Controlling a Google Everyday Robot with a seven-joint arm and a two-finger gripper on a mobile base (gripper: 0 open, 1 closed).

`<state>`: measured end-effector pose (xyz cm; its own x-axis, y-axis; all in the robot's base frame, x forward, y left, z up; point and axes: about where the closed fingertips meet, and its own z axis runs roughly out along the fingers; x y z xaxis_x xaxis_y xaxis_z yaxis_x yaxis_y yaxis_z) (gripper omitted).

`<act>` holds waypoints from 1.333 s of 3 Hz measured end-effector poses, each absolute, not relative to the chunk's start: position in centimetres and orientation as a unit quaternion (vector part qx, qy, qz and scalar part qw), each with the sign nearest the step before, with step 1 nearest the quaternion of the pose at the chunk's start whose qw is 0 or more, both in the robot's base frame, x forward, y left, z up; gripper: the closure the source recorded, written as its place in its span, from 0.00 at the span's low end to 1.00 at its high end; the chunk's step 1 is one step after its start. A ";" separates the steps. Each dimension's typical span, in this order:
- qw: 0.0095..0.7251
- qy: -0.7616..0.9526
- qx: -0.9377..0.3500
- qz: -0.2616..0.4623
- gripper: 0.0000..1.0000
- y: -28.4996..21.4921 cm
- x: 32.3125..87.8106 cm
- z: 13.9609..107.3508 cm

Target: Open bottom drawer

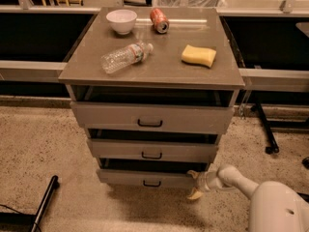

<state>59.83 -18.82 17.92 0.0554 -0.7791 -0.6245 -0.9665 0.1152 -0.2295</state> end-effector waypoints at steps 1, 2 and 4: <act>0.317 0.659 -0.663 0.162 0.36 -17.9 58.9 18.3; 0.332 0.636 -0.670 0.190 0.18 -16.6 56.9 19.3; 0.333 0.633 -0.672 0.192 0.00 -16.4 56.8 19.3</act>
Offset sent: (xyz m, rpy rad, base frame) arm -0.0528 0.0337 0.0326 0.1469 -0.0003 0.1744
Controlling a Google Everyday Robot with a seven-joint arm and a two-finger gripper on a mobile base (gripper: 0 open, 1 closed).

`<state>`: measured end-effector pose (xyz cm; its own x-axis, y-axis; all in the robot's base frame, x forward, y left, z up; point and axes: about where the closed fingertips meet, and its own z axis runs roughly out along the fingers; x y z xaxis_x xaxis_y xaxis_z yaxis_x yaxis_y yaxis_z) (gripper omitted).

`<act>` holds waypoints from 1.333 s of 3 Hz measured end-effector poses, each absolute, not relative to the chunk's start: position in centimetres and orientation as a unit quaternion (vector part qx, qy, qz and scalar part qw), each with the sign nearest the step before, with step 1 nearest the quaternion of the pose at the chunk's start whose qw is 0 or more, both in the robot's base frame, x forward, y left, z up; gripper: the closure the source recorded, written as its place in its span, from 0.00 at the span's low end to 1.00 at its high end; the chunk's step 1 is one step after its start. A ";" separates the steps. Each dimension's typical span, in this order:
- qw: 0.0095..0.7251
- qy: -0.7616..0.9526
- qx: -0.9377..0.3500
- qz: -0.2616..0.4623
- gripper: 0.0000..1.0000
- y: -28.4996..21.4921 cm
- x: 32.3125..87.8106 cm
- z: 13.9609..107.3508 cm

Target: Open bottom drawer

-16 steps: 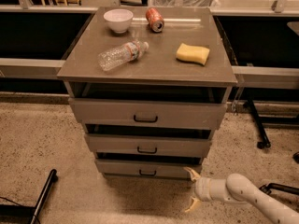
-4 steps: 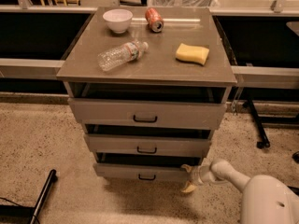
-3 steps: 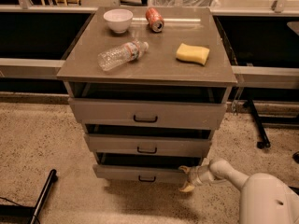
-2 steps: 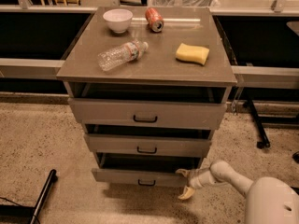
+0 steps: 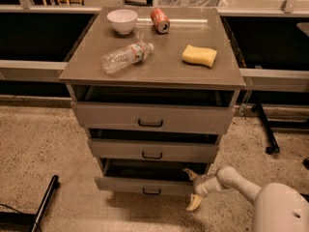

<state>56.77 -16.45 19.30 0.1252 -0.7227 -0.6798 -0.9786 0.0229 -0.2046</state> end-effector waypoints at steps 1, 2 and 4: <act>0.292 0.658 -0.669 0.184 0.00 -16.7 56.4 18.1; 0.238 0.686 -0.663 0.181 0.19 -17.5 54.6 16.9; 0.206 0.701 -0.657 0.185 0.60 -18.2 52.9 17.0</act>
Offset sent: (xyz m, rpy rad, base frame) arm -0.0425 -0.0263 -0.0338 -0.2640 0.2424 -0.0910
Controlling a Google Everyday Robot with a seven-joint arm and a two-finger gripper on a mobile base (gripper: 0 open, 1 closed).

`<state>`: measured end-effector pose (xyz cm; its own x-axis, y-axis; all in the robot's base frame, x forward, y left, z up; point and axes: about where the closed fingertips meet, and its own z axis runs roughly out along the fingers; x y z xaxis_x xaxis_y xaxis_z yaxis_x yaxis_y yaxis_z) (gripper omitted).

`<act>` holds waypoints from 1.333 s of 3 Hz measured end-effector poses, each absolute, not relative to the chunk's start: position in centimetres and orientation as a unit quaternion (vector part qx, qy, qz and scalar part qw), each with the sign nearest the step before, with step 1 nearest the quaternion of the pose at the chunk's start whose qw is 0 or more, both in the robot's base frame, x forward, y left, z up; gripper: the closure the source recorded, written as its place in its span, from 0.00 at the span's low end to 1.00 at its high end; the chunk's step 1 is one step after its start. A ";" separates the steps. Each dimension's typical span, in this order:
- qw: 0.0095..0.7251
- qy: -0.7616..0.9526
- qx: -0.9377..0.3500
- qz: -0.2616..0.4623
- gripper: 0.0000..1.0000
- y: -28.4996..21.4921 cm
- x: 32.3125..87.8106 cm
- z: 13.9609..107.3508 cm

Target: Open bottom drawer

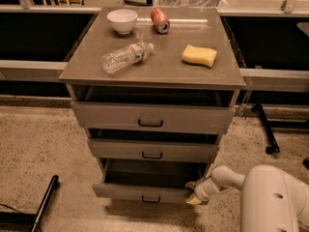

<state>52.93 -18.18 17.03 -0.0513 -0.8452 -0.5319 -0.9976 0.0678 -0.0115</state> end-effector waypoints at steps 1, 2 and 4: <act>0.206 0.701 -0.657 0.184 0.69 -18.2 53.1 17.1; 0.206 0.701 -0.657 0.184 0.51 -18.2 53.1 17.1; 0.206 0.701 -0.657 0.184 0.04 -18.2 53.1 17.1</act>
Offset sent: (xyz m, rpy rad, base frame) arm 0.0018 -0.0006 0.0003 -0.0020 -0.0004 -0.0002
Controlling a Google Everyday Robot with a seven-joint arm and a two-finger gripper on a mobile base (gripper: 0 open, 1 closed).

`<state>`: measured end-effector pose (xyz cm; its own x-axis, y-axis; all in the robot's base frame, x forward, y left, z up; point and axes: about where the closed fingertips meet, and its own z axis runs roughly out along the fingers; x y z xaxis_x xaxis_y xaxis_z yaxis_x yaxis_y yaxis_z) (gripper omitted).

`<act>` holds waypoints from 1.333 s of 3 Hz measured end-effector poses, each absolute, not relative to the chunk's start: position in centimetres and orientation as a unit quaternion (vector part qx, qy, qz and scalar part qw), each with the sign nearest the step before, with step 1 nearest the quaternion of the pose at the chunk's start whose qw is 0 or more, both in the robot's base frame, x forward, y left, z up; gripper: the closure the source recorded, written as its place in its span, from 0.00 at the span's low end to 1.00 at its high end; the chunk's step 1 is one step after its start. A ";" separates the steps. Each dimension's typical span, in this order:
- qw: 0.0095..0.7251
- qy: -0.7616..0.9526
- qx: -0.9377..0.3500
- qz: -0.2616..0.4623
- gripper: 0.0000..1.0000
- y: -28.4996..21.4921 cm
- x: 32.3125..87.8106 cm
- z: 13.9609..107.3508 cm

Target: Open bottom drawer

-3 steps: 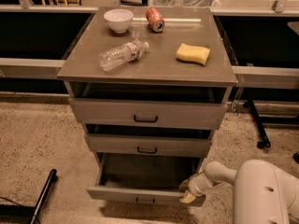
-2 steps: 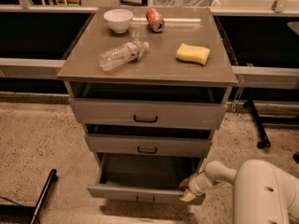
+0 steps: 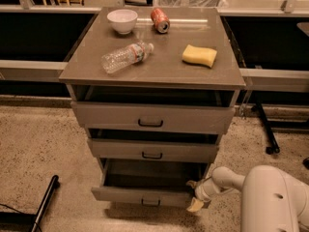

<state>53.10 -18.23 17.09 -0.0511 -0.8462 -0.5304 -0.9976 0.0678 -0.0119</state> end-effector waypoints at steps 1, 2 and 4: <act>0.206 0.701 -0.657 0.184 0.00 -18.2 53.1 17.1; 0.176 0.706 -0.658 0.193 0.00 -18.1 52.2 16.4; 0.098 0.705 -0.675 0.193 0.42 -17.6 48.6 14.5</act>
Offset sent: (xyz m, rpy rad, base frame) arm -0.0192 -0.0005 -0.0125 -0.0756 0.1313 0.0182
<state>48.58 -17.58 14.53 -0.0701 -0.9145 -0.3986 -0.9899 0.0143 0.1412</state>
